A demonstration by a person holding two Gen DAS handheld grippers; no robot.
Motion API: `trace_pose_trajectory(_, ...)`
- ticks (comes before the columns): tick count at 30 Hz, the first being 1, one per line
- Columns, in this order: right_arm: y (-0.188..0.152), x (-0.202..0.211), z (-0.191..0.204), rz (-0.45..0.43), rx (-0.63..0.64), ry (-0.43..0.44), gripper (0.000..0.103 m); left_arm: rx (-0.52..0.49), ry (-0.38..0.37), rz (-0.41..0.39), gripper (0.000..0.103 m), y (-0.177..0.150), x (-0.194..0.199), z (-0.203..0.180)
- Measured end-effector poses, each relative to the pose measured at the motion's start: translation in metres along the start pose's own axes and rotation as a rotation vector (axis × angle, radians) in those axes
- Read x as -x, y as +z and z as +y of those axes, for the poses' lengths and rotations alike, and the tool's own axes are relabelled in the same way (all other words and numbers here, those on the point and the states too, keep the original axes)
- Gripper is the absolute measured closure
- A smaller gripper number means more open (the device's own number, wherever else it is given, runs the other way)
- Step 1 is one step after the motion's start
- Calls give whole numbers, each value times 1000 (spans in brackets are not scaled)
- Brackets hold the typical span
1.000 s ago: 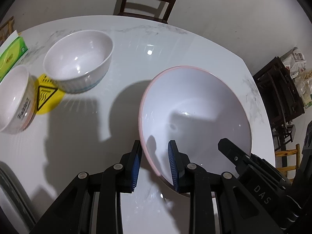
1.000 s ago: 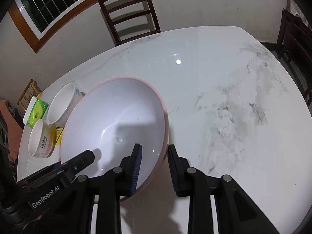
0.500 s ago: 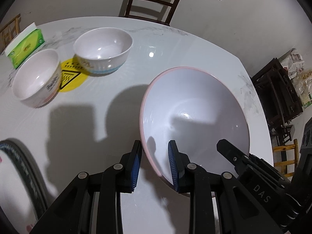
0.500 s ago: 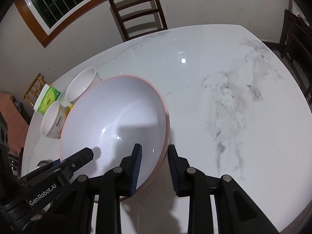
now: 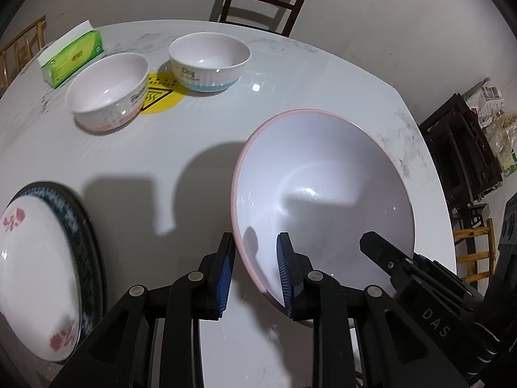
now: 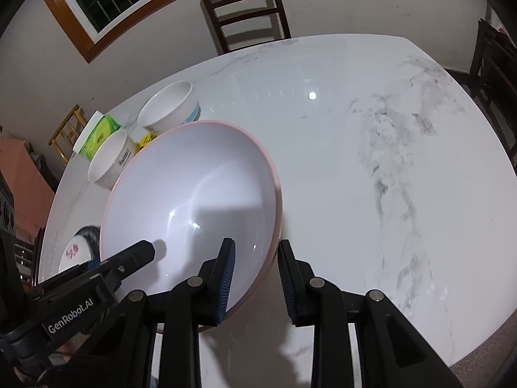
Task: Organize plates and bowls
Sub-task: 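Carry the pink-rimmed bowl with the left tool and set it beside the plates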
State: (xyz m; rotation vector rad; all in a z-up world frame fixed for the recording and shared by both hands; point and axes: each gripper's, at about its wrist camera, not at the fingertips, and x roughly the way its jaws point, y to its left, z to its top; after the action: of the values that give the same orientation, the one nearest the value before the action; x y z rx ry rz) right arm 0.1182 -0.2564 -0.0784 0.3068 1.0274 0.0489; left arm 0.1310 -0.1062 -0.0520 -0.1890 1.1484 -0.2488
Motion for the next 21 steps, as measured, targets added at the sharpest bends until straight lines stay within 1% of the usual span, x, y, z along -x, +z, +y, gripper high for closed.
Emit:
trace_pose_trajectory(8, -24, 7, 12, 10, 17, -2, 75, 8, -1, 7, 81, -24, 13, 11)
trace_pose_trajectory(14, -33, 9, 18, 10, 26, -9, 75, 10, 0, 5, 81, -35, 18, 18)
trace_pose_trajectory(21, -40, 5, 19, 24, 26, -17, 75, 7, 4, 18, 81, -44, 15, 21)
